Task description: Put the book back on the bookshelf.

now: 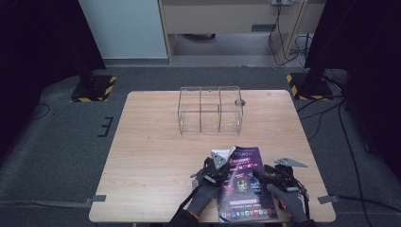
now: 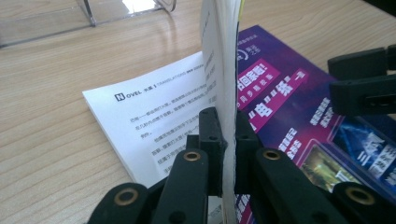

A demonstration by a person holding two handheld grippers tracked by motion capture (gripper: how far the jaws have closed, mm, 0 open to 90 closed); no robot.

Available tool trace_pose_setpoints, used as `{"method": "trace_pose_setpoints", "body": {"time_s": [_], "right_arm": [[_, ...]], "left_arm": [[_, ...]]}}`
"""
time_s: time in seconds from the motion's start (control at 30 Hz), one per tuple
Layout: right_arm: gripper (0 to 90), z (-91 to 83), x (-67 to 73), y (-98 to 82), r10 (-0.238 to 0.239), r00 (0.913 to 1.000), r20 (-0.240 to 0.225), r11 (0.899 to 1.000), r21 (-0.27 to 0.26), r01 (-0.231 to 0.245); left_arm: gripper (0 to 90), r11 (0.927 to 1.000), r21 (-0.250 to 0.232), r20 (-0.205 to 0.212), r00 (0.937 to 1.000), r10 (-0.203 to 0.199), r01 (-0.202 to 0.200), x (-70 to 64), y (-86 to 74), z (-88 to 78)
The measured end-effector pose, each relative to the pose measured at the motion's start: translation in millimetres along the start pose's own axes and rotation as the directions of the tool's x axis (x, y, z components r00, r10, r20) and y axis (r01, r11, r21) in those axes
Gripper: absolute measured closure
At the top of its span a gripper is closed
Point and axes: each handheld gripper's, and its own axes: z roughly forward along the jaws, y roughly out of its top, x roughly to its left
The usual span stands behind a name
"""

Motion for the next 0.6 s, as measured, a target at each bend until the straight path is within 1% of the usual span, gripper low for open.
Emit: {"method": "trace_pose_setpoints", "body": {"time_s": [0.07, 0.13, 0.27, 0.4, 0.47, 0.5, 0.6], "right_arm": [[34.8, -0.9, -1.4, 0.5, 0.010, 0.9999, -0.012, 1.000, 0.007, -0.010], [33.9, -2.4, -2.2, 1.4, 0.017, 0.9998, -0.014, 1.000, -0.003, -0.017], [32.6, -8.6, -4.9, 4.7, 0.017, 0.9998, -0.008, 0.999, -0.050, -0.018], [32.4, -15.8, -9.8, 7.4, 0.037, 0.9993, -0.010, 0.995, -0.091, -0.037], [31.4, -18.3, -12.2, 8.2, 0.047, 0.9987, -0.018, 0.994, -0.099, -0.049], [31.4, -18.8, -13.6, 8.4, 0.045, 0.9988, -0.020, 0.994, -0.102, -0.047], [29.7, -19.1, -14.6, 9.1, 0.048, 0.9982, -0.037, 0.994, -0.092, -0.051]], "left_arm": [[86.3, 0.9999, -0.012, 0.011, 0.9999, -0.004, 0.004, -0.4, 1.5, -2.4], [86.4, 0.9997, -0.024, 0.021, 0.9998, -0.007, 0.007, -1.6, 4.0, -5.4], [86.5, 0.9988, -0.048, 0.038, 0.9993, 0.004, -0.002, -5.7, 10.5, -11.9], [86.5, 0.9977, -0.067, 0.049, 0.9987, 0.014, -0.010, -9.4, 15.3, -17.1], [86.6, 0.9968, -0.080, 0.052, 0.9986, 0.015, -0.011, -10.4, 16.8, -19.3], [86.6, 0.9962, -0.086, 0.052, 0.9985, 0.020, -0.015, -10.5, 17.2, -20.8], [86.7, 0.9940, -0.104, 0.053, 0.9978, 0.040, -0.034, -12.4, 19.2, -25.4]]}}
